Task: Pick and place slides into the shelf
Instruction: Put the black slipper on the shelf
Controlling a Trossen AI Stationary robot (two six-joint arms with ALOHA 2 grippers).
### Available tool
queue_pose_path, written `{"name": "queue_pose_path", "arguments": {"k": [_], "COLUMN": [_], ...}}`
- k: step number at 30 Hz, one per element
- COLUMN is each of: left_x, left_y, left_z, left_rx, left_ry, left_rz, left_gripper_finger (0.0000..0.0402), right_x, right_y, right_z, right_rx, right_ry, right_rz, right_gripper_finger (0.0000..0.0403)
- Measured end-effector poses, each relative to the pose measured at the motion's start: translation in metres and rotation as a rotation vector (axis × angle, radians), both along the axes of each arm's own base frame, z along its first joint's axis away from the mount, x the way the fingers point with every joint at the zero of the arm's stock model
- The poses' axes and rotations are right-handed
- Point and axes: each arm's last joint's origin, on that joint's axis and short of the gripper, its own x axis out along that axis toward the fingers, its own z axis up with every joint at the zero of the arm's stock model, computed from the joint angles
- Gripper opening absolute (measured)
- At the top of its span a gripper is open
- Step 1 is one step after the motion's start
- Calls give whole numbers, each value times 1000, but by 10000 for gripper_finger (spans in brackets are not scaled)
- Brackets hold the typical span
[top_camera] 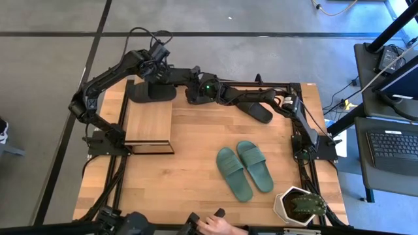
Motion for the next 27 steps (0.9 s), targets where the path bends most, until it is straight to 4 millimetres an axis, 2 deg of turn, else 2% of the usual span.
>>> {"name": "queue_pose_path", "arguments": {"k": [10,20,24,27], "left_x": [-3,-5,-6,-9], "left_y": [2,2,1,-1], "left_z": [0,0,-1,3], "left_rx": [-1,-9,-20,-16], "left_ry": [10,16,35,42], "left_rz": [9,13,3,-23], "left_gripper_finger": [212,212,212,212], "right_x": [-3,-7,-18,-33], "right_y": [5,5,9,10], "right_z": [17,17,41,60], "right_rx": [25,33,169,353], "right_ry": [-35,6,-32,-35], "right_rz": [4,-87,-45,45], "right_gripper_finger": [194,194,194,194]}}
